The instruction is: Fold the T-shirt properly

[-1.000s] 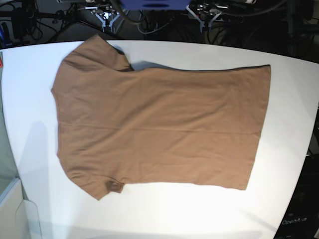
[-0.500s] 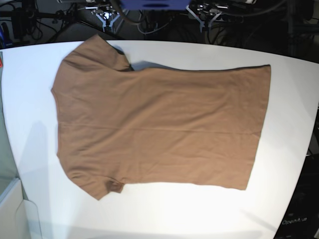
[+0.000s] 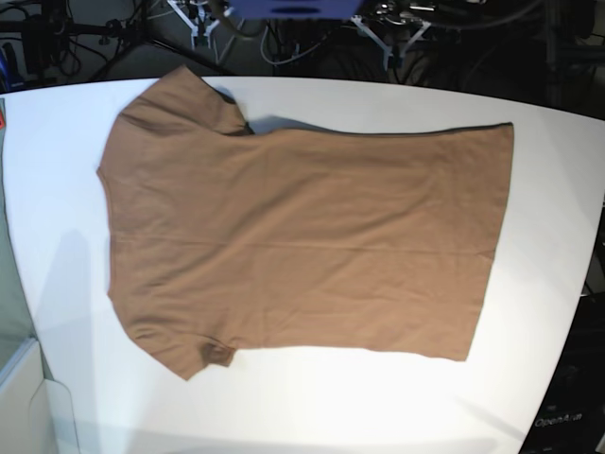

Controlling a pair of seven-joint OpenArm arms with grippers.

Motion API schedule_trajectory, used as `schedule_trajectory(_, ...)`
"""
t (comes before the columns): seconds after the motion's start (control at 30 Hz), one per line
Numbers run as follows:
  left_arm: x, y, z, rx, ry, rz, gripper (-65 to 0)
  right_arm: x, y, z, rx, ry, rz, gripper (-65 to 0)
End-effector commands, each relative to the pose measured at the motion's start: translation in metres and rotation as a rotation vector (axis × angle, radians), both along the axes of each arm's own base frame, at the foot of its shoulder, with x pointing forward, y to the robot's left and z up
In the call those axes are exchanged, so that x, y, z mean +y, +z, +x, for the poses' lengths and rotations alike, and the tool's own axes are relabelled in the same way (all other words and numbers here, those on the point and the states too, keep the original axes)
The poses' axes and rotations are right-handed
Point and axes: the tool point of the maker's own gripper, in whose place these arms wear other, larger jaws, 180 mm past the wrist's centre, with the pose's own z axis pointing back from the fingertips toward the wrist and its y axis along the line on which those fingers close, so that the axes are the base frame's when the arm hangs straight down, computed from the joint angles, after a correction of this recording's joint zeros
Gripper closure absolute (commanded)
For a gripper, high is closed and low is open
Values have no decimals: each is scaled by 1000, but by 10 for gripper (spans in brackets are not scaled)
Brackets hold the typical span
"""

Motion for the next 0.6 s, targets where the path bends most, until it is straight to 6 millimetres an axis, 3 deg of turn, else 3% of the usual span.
schedule_trajectory(0.0,5,1,-3,-15,-3,7,-10,-1,2,-5,-24,5,-5,0)
schedule_trajectory(0.2,-12,7,-17,-78,30,-117,-10,-4,19,-19,-199,12,-17,0)
schedule_trajectory(0.37,-1,16,-28,-169,78,-125,-10,-5,41,-36,-339,14,-28,0)
schedule_trajectory(0.43,16,22,-31,-220,85,-96,-10,-5,53,-39,-411,16,-33,0)
schedule_trajectory(0.57,31,42,-38,-364,86,-65,-10,-14,78,-40,-559,27,-53,0)
